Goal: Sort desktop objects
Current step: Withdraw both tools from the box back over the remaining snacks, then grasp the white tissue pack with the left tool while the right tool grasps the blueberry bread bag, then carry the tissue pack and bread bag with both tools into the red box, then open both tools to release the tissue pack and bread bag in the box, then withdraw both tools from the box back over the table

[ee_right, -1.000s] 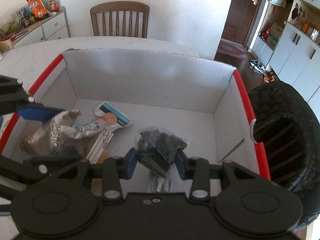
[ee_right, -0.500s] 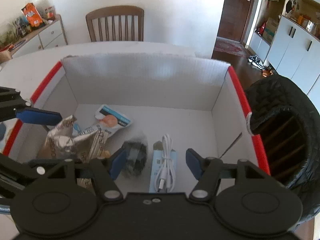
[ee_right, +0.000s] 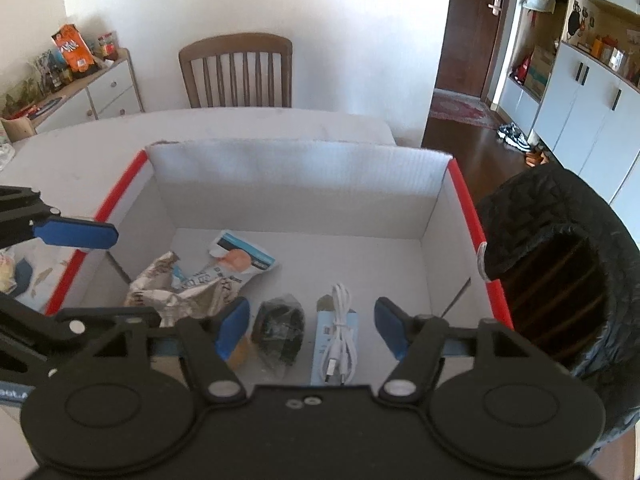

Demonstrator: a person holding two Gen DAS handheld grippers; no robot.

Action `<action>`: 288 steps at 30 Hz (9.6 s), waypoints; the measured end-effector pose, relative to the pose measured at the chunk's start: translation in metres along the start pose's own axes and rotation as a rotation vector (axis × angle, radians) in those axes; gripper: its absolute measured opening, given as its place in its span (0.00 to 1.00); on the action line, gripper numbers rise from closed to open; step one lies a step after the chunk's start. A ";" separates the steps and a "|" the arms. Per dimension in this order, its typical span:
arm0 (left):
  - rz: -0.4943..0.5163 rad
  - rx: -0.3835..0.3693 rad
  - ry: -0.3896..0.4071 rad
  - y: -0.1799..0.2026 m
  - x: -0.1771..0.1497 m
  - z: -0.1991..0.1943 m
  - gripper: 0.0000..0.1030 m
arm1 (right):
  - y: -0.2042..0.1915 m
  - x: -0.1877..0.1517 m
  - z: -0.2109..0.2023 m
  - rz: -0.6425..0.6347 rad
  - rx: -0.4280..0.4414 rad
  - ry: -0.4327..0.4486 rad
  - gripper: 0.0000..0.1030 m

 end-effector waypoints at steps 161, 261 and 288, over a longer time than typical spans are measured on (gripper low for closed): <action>-0.281 0.029 0.154 -0.200 -0.111 -0.199 0.35 | -0.253 0.057 -0.058 -0.025 0.041 0.147 0.52; -0.150 -0.039 -0.066 -0.010 0.035 0.001 0.68 | 0.005 0.008 -0.010 -0.069 -0.086 0.012 0.75; -0.142 -0.083 0.097 -0.062 0.001 -0.102 1.00 | -0.077 0.019 -0.067 0.043 -0.127 0.142 0.82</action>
Point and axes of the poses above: each gripper's, at about its wrist camera, not at the fingertips, and z roughly the way its jaws point, y to its right, x to its top, the point moved 10 cm from there along z, roughly the way its jaws point, and after that the axes turned 15 degrees about -z, right-handed, at the moved point
